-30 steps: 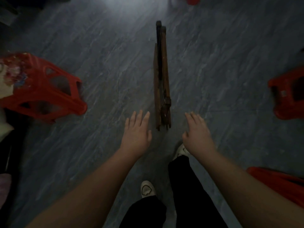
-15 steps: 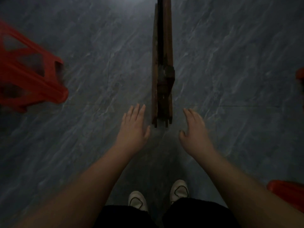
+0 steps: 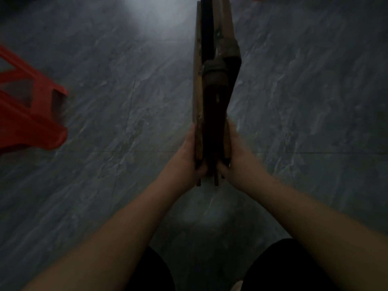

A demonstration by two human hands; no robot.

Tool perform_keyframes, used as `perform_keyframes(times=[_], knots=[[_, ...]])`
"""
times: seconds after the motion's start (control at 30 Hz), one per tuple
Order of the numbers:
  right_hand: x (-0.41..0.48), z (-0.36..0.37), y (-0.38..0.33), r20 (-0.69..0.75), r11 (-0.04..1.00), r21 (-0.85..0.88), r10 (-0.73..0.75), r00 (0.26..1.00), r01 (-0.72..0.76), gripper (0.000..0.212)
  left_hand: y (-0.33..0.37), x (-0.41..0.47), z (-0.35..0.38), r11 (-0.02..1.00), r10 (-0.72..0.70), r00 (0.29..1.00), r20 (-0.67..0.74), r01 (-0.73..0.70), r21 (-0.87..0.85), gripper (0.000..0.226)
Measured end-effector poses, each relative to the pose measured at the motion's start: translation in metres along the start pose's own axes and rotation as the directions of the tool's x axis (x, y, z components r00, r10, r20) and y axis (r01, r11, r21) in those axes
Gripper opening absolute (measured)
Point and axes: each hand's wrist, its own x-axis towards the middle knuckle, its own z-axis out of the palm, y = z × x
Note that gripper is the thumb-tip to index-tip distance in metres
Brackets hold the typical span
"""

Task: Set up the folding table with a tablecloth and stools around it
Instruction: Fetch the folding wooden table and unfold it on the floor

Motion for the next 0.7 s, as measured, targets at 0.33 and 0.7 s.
perform_keyframes(times=[0.33, 0.7], knots=[[-0.014, -0.031, -0.009, -0.021, 0.990, -0.120, 0.075, 0.997, -0.077, 0.108, 0.004, -0.007, -0.016, 0.995, -0.096, 0.994, 0.045, 0.096, 0.009, 0.105], [-0.034, -0.104, -0.019, -0.050, 0.952, -0.288, 0.096, 0.994, -0.107, 0.106, 0.017, -0.016, -0.054, 0.970, -0.178, 0.983, 0.039, 0.169, 0.173, 0.101]])
